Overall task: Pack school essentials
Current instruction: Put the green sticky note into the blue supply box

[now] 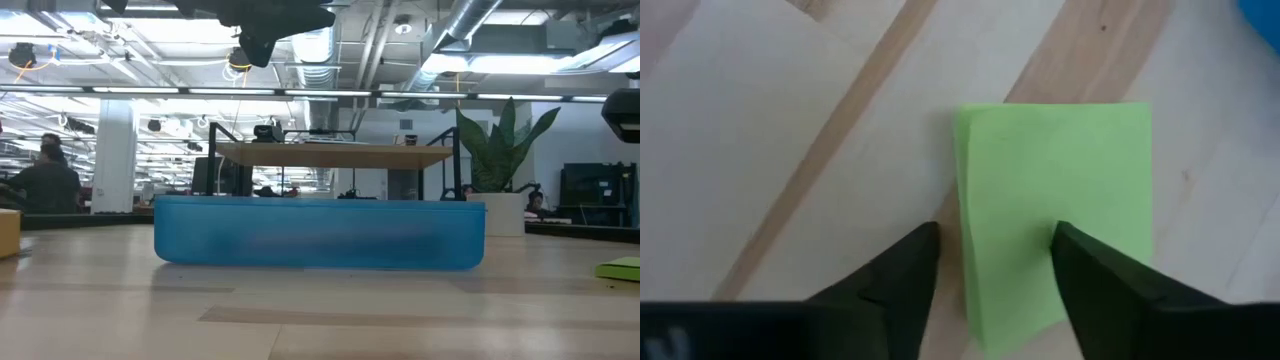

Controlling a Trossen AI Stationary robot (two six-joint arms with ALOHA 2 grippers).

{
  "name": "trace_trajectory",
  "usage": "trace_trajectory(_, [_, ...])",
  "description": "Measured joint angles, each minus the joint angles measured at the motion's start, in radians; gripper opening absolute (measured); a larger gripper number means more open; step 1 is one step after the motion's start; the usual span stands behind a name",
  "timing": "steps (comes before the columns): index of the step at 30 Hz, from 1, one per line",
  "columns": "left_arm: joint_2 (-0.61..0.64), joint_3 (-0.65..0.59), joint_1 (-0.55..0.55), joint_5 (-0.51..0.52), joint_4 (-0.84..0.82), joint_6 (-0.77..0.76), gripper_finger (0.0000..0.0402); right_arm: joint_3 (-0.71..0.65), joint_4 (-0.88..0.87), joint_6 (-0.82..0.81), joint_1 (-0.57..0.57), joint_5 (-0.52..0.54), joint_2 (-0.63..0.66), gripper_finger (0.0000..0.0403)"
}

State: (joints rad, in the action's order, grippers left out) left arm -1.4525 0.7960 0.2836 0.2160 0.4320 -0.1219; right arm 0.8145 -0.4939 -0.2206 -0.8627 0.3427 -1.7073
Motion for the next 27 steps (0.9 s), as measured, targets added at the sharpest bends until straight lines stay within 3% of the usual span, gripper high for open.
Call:
trace_trajectory(7, [0.000,0.000,0.000,0.001,0.000,-0.005,0.0118,-0.001,-0.003,0.013,0.000,-0.010,0.000,0.0120])
trace_trajectory(11, [0.000,0.000,0.000,0.001,0.000,-0.006,0.0118,-0.001,-0.002,0.023,-0.001,-0.009,0.000,0.0088])
trace_trajectory(27, [0.000,0.000,0.000,0.002,0.000,-0.010,0.0118,0.089,-0.095,0.045,0.002,-0.031,-0.011,0.0068])
